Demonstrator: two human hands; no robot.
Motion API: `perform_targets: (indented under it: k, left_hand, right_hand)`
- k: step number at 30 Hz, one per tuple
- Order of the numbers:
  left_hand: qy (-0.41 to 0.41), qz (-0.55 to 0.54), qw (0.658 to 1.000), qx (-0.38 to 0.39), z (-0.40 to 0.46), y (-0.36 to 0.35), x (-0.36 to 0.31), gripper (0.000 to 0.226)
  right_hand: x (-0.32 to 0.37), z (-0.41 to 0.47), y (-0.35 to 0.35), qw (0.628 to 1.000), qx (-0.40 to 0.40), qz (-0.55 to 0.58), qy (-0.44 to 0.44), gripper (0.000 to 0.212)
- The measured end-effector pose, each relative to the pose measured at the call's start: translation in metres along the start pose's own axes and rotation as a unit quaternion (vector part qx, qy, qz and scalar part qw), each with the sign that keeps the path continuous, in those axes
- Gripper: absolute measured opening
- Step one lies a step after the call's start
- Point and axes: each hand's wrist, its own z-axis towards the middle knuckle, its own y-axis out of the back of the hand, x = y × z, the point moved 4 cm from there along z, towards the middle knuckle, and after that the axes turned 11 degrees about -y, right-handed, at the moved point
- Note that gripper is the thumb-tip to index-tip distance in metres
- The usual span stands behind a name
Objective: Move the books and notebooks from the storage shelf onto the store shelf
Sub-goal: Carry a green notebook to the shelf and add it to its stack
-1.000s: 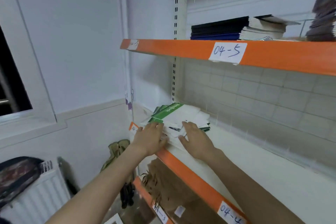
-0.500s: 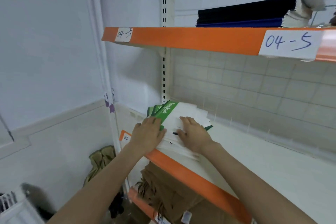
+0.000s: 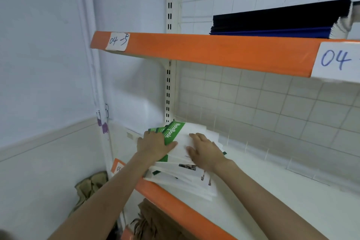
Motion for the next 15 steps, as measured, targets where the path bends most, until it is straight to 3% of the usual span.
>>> perform_targets:
  k: [6, 10, 12, 15]
  left_hand:
    - [0.031, -0.102, 0.994, -0.006, 0.016, -0.007, 0.011, 0.077]
    - [0.010, -0.225, 0.972, -0.061, 0.018, 0.000, 0.012, 0.045]
    - [0.006, -0.300, 0.949, -0.096, 0.018, 0.008, 0.009, 0.027]
    - [0.051, -0.475, 0.870, -0.122, 0.019, 0.016, 0.003, 0.021]
  right_hand:
    - [-0.006, 0.001, -0.005, 1.000, -0.002, -0.003, 0.005, 0.042]
    - [-0.009, 0.007, -0.006, 0.999, 0.000, 0.040, 0.001, 0.042]
    - [-0.011, 0.008, -0.001, 0.995, -0.008, 0.095, -0.020, 0.054]
    - [-0.016, 0.007, 0.015, 0.965, -0.075, 0.237, -0.082, 0.058]
